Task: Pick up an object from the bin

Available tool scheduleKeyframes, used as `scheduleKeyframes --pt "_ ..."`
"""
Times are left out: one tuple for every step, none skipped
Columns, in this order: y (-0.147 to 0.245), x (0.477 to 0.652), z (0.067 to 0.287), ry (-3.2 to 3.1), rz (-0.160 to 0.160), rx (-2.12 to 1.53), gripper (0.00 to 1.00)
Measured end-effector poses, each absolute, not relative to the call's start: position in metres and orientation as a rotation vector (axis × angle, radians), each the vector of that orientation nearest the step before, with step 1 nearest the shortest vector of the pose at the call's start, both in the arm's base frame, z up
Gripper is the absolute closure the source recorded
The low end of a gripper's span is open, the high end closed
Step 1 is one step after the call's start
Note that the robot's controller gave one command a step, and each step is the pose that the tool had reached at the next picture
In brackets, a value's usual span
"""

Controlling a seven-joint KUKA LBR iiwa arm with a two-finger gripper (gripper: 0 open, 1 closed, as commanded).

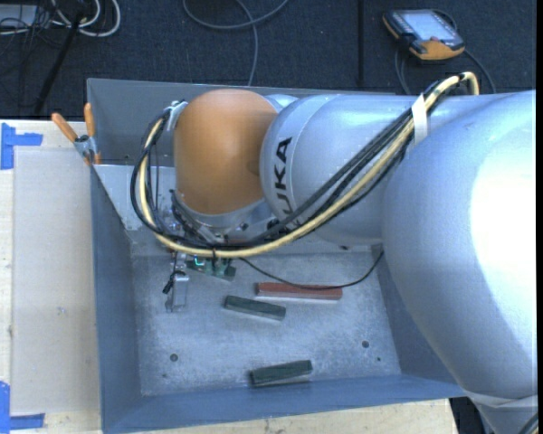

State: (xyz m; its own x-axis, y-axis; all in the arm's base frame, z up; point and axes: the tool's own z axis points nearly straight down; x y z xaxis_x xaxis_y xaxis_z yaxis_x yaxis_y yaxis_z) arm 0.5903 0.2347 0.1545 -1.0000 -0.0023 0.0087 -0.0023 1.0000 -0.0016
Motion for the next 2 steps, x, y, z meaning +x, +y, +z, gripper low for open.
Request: scheduleKeyframes --pt "0.234 0.592 0.159 -3.14 0.0 -0.001 0.0" --pt "0.157 0.621 0.129 -3.138 0.0 0.111 1.0"
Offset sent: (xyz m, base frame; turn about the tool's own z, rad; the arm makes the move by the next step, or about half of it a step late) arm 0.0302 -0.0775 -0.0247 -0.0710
